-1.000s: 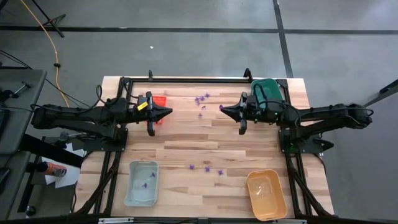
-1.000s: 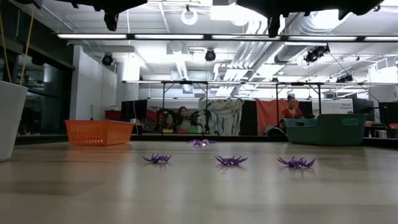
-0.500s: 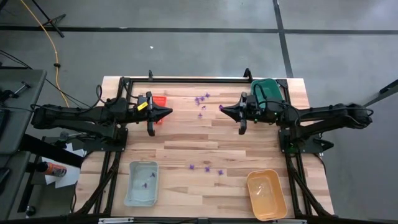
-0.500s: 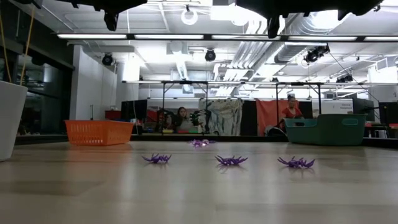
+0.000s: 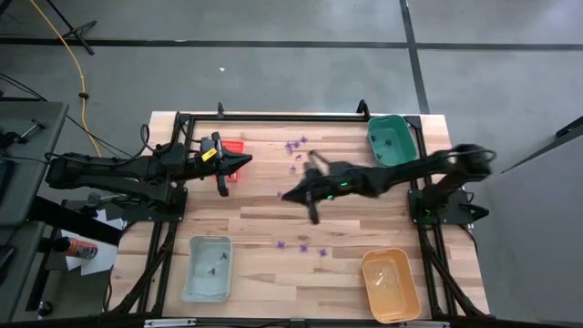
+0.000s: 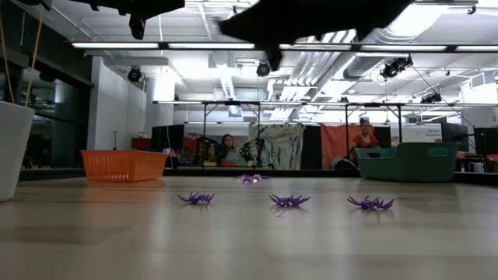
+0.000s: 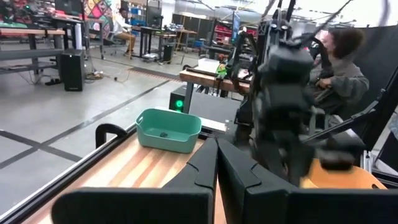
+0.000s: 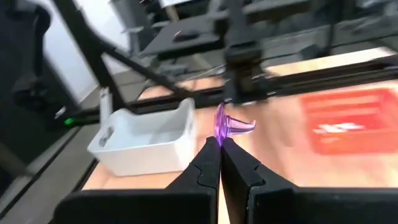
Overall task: Sort Halloween decoration
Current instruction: Put the violet hat toy into the gray bin
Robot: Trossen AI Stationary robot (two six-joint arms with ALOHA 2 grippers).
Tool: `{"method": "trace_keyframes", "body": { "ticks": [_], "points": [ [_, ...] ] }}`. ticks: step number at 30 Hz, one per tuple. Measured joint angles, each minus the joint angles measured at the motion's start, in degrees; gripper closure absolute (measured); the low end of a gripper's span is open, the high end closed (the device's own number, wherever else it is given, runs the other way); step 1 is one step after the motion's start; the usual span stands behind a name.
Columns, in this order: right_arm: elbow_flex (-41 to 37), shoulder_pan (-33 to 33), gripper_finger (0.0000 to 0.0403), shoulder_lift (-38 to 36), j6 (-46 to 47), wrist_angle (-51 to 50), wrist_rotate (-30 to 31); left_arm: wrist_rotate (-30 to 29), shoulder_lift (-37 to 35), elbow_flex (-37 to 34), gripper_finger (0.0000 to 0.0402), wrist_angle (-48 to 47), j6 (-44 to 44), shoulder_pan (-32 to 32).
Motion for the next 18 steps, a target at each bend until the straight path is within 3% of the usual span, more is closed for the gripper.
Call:
{"method": "trace_keyframes", "body": {
  "ticks": [9,18],
  "points": [
    [21.12,1.00,0.0403,22.03,-1.62,-0.03,-11.19,-1.40,-0.01,0.00,0.0401,-0.05,-0.04,0.00],
    [38.69,3.16,0.0403,37.53,-2.56,-1.03,-13.35,-1.94,0.00,0.00,0.0401,-0.12,-0.44,0.00]
  ]
}}
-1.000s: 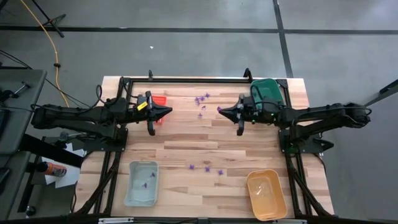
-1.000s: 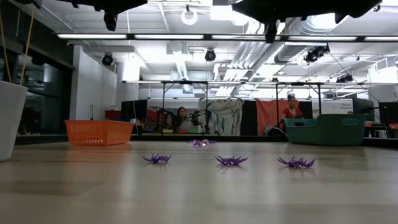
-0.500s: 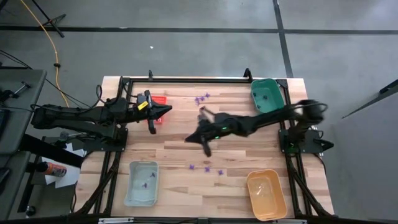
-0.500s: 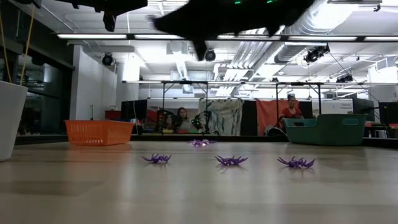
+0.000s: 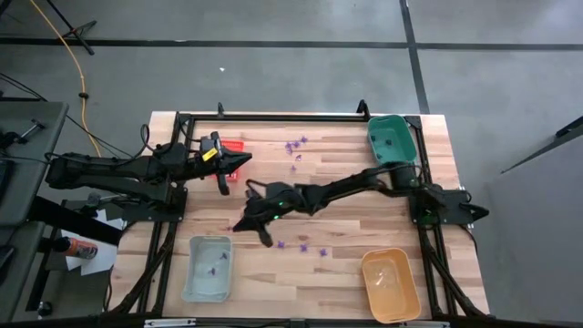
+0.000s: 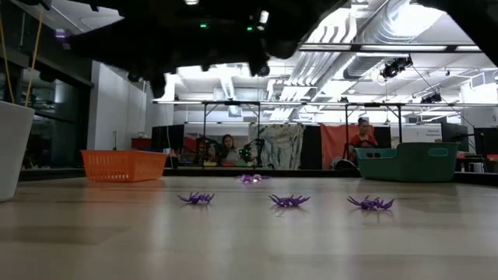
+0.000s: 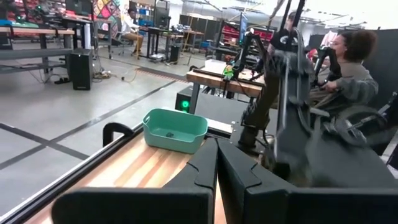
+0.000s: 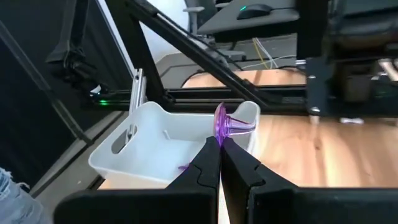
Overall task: Sort Halloween decoration
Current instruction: Put the violet hat toy into the gray bin
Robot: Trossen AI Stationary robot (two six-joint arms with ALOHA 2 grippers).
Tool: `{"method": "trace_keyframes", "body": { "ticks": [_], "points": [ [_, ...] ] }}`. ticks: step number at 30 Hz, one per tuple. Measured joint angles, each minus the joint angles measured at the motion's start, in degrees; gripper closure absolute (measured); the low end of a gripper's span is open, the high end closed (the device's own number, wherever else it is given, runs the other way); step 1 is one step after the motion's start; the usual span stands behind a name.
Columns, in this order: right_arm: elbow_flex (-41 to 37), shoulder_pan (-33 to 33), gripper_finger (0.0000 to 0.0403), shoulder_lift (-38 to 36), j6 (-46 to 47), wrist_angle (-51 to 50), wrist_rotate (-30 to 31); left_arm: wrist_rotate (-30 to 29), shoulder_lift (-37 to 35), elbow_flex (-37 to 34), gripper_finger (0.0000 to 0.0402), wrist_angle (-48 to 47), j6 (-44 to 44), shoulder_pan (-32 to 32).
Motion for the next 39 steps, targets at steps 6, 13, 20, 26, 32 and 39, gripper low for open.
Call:
{"method": "trace_keyframes", "body": {
  "ticks": [6,13,20,26,32,39],
  "points": [
    [10.02,2.40,0.0403,7.68,0.00,-0.77,-0.19,-0.03,0.00,0.00,0.0401,0.01,-1.22,0.00],
    [17.04,4.27,0.0403,13.17,0.20,-4.43,0.41,-0.03,0.00,0.00,0.0401,0.02,-1.24,0.00],
    [17.77,4.64,0.0382,13.89,5.61,-7.66,2.75,-0.03,0.00,0.00,0.0401,0.03,-1.24,0.02],
    [17.77,4.55,0.0284,13.78,5.45,-7.70,3.18,-0.03,0.00,0.00,0.0401,0.04,-1.24,0.02],
    [17.77,1.85,0.0221,10.45,5.25,-11.44,1.86,-0.23,-0.02,0.00,0.0401,0.07,-1.26,0.02],
    [17.80,-2.83,0.0242,0.17,-8.25,-37.41,-3.88,-1.50,0.00,0.00,0.0401,0.24,-1.25,0.02]
  ]
}}
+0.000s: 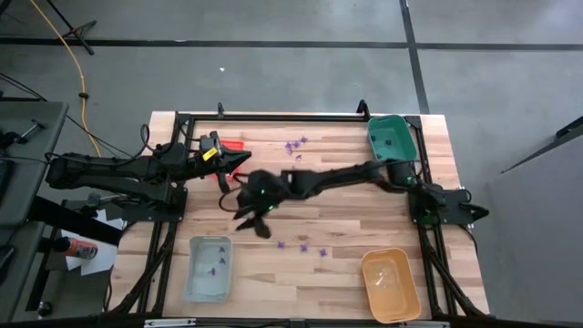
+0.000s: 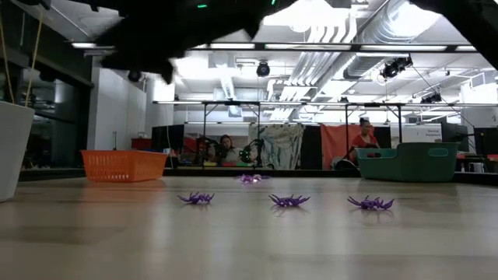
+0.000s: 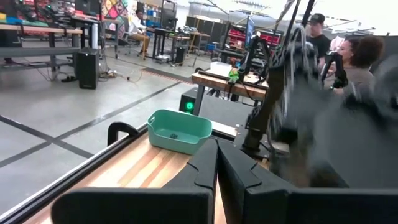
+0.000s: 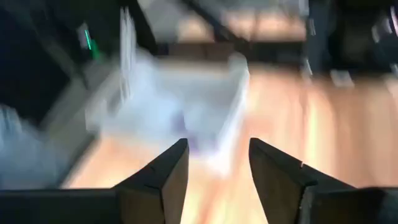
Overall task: Sort Halloween decoration
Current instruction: Put the violet hat toy into the gray bin
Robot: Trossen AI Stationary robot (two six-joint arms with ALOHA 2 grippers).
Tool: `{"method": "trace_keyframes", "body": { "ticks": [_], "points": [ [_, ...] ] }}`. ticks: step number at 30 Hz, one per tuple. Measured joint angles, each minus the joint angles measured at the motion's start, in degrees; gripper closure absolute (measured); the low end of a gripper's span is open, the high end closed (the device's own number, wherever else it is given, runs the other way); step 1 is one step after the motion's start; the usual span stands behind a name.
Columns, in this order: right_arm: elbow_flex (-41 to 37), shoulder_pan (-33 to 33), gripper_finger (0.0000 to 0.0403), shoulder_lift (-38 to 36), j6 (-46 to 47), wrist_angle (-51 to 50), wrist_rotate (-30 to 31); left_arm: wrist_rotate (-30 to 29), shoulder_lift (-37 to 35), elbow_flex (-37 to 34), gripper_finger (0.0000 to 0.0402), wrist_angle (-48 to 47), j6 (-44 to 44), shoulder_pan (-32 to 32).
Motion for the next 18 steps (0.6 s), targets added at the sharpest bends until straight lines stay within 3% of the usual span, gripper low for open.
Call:
{"method": "trace_keyframes", "body": {
  "ticks": [5,8,12,18],
  "points": [
    [-0.66,-2.32,0.0281,-5.47,-10.78,-23.59,0.50,-0.61,-0.01,0.00,0.0401,0.40,-0.04,0.00],
    [-7.24,-3.21,0.0303,-9.66,-13.44,-31.41,-0.18,-0.62,-0.01,0.00,0.0401,0.61,-0.04,0.00],
    [-25.46,-4.52,0.0326,-19.59,-10.11,-28.81,-0.32,-0.63,0.00,0.00,0.0401,0.75,-0.04,0.00],
    [-52.53,-5.13,0.0338,-40.53,5.60,-9.49,5.65,-0.76,0.00,0.00,0.0401,1.08,0.01,0.00]
  ]
}}
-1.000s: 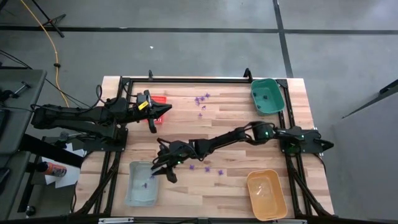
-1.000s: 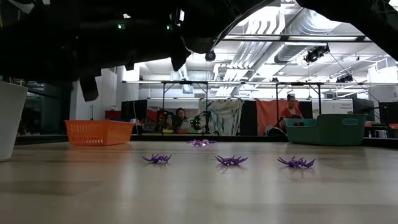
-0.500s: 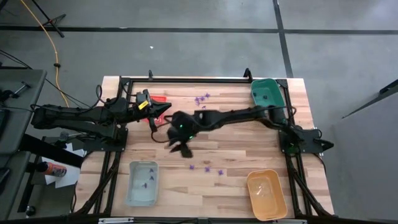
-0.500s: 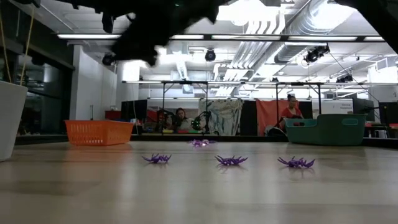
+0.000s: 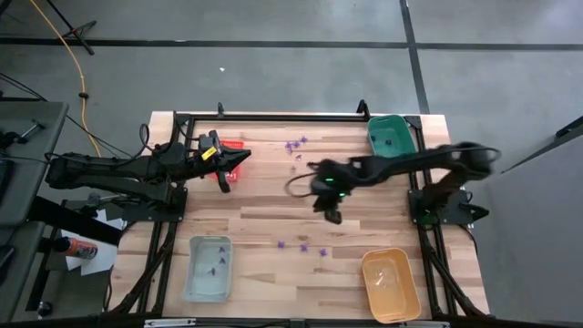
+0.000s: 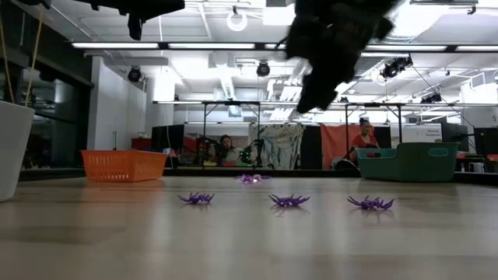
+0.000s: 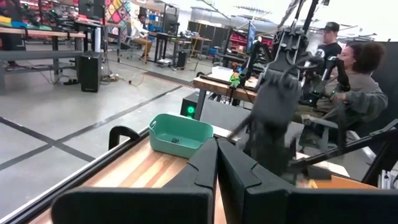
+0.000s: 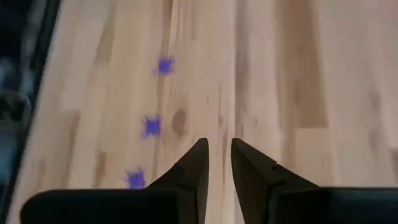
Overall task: Sort Halloween decoration
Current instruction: Put the violet hat toy into the gray bin
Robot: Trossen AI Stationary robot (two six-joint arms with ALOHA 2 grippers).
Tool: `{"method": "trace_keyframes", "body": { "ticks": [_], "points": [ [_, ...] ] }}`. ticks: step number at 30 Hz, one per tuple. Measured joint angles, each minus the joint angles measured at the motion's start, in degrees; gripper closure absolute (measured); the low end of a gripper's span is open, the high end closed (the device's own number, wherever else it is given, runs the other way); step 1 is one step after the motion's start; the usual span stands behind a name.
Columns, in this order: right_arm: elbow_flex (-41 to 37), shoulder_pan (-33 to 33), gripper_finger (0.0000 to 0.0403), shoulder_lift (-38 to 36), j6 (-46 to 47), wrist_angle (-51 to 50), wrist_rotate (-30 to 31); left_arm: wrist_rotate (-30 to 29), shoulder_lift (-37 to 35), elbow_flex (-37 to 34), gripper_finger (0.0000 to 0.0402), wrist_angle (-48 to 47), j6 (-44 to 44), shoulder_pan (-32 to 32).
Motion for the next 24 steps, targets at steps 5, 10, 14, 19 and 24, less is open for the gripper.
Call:
{"method": "trace_keyframes", "body": {
  "ticks": [5,10,14,19,24],
  "points": [
    [-11.80,-0.02,0.0339,-15.12,11.33,19.96,8.78,0.05,0.02,0.00,0.0401,-0.05,0.03,0.00],
    [-16.77,-0.04,0.0339,-23.33,9.13,37.87,15.98,0.23,0.07,0.00,0.0401,-0.58,0.07,0.00],
    [-16.46,-0.06,0.0339,-25.80,6.65,40.09,18.72,2.99,0.64,0.00,0.0401,-0.97,0.95,0.00],
    [-15.35,-0.05,0.0339,-26.29,6.68,40.22,18.84,5.31,2.74,0.02,0.0401,-0.80,2.03,-0.02],
    [-15.27,-0.06,0.0339,-26.28,6.67,40.16,18.80,5.31,4.00,0.02,0.0401,-0.11,2.00,-0.02]
  ]
}}
